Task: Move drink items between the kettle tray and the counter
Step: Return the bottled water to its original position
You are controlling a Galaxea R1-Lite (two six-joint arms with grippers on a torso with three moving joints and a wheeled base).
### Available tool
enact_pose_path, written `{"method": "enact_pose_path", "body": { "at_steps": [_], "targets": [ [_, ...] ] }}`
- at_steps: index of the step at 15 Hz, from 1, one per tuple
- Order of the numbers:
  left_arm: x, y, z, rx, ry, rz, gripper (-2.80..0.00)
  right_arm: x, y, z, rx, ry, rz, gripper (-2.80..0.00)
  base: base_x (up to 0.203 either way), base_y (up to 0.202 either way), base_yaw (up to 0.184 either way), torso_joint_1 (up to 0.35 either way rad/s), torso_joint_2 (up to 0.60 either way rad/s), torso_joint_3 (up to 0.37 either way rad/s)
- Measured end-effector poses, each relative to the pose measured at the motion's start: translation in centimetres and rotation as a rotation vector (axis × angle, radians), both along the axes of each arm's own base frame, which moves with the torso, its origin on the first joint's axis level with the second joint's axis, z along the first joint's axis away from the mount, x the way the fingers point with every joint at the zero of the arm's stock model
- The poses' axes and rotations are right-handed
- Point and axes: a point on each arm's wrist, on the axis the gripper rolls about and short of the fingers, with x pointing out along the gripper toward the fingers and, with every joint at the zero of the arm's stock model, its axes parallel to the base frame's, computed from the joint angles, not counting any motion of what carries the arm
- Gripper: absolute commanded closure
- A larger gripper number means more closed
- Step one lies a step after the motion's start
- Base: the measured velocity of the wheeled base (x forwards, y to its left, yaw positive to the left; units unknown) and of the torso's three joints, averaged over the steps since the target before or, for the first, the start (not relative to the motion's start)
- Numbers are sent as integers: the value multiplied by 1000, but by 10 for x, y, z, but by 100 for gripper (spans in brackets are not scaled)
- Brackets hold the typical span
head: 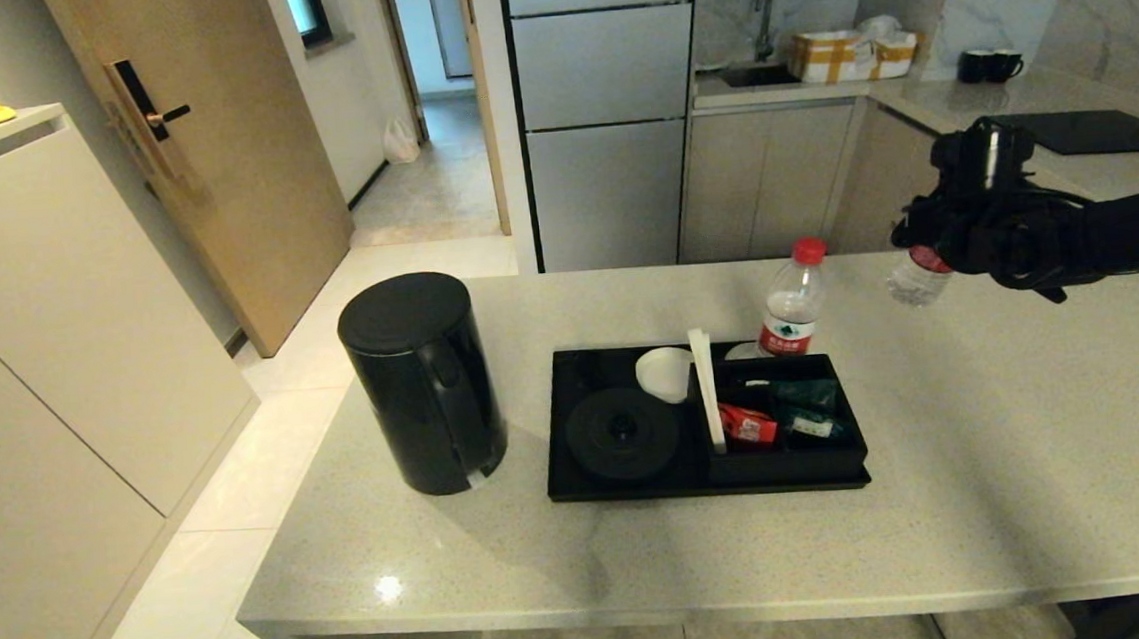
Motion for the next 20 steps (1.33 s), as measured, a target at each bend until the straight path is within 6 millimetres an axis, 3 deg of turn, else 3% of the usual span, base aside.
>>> {"method": "enact_pose_path", "body": {
  "at_steps": [6, 10, 15, 17, 20],
  "targets": [
    [0, 0, 0, 0, 0, 0, 0, -53, 54, 75, 129, -182, 108, 0, 0, 0, 0, 0, 0, 0],
    [0, 0, 0, 0, 0, 0, 0, -94, 87, 108, 153, -244, 208, 0, 0, 0, 0, 0, 0, 0],
    [0, 0, 0, 0, 0, 0, 0, -120, 136, 109, 169, -224, 350, 0, 0, 0, 0, 0, 0, 0],
    [0, 0, 0, 0, 0, 0, 0, -120, 155, 102, 167, -205, 402, 0, 0, 0, 0, 0, 0, 0],
    [0, 0, 0, 0, 0, 0, 0, -102, 173, 82, 138, -207, 476, 0, 0, 0, 0, 0, 0, 0]
  ]
}}
